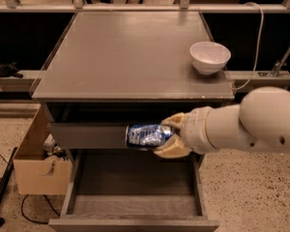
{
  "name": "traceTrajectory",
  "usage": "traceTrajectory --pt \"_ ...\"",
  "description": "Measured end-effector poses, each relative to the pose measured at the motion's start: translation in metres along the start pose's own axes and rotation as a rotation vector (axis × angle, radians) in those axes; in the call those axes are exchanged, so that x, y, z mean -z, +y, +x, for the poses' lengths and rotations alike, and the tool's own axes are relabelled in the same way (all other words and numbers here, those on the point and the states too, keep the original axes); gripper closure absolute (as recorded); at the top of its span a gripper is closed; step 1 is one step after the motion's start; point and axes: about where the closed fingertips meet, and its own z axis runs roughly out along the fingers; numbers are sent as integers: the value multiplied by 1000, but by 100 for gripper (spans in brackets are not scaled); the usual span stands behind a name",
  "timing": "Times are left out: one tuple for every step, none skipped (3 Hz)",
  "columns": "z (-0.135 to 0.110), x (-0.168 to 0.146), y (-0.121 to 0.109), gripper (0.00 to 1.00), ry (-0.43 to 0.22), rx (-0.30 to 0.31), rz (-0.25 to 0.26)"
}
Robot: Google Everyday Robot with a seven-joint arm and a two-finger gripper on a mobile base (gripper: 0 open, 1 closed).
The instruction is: Pick pepsi can from middle drawer and place on counter
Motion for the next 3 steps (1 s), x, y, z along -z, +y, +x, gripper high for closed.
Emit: traceTrajectory --pt "-52 2 -33 100 -1 109 -14" --pt "-85 -11 -71 100 4 175 -35" --pt "-99 -13 -75 100 -12 199 -36"
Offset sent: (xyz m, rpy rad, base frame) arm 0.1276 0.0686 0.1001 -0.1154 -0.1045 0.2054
